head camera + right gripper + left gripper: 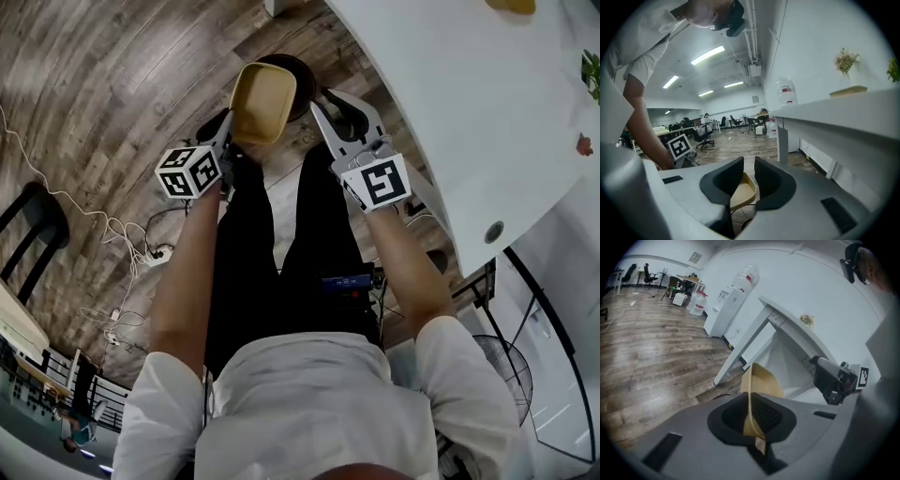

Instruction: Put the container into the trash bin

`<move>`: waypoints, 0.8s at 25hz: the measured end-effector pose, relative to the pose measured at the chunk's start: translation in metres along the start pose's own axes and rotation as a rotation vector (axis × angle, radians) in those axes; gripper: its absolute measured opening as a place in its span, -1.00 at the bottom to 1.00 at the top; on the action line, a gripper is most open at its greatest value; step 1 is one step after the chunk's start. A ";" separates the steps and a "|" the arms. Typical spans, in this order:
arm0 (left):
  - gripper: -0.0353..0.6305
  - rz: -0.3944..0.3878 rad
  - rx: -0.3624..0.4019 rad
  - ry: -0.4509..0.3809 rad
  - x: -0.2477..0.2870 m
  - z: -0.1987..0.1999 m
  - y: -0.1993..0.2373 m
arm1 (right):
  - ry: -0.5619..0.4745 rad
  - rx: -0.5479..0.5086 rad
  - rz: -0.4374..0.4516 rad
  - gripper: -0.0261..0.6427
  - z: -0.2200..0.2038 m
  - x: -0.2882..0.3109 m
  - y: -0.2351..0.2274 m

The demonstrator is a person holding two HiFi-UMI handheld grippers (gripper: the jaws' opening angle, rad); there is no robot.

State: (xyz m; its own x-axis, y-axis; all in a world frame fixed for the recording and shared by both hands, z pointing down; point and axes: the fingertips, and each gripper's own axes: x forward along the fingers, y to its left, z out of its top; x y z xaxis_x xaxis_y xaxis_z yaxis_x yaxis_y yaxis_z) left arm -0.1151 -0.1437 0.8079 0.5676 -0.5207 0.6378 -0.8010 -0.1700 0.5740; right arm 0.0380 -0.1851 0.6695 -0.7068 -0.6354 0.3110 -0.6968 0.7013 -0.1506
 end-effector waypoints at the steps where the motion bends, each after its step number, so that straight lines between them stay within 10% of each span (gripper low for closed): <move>1: -0.81 0.000 -0.007 0.000 0.011 -0.007 0.004 | 0.016 -0.013 0.005 -0.65 -0.006 0.001 -0.002; 20: -0.81 0.075 -0.099 0.045 0.146 -0.120 0.084 | -0.033 -0.028 0.156 -0.65 -0.057 0.011 0.020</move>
State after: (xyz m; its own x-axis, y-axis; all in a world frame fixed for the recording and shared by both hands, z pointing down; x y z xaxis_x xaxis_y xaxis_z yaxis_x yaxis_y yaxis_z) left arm -0.0764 -0.1333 1.0106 0.5166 -0.4905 0.7018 -0.8199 -0.0473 0.5705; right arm 0.0230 -0.1596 0.7236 -0.8100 -0.5280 0.2552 -0.5750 0.8005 -0.1688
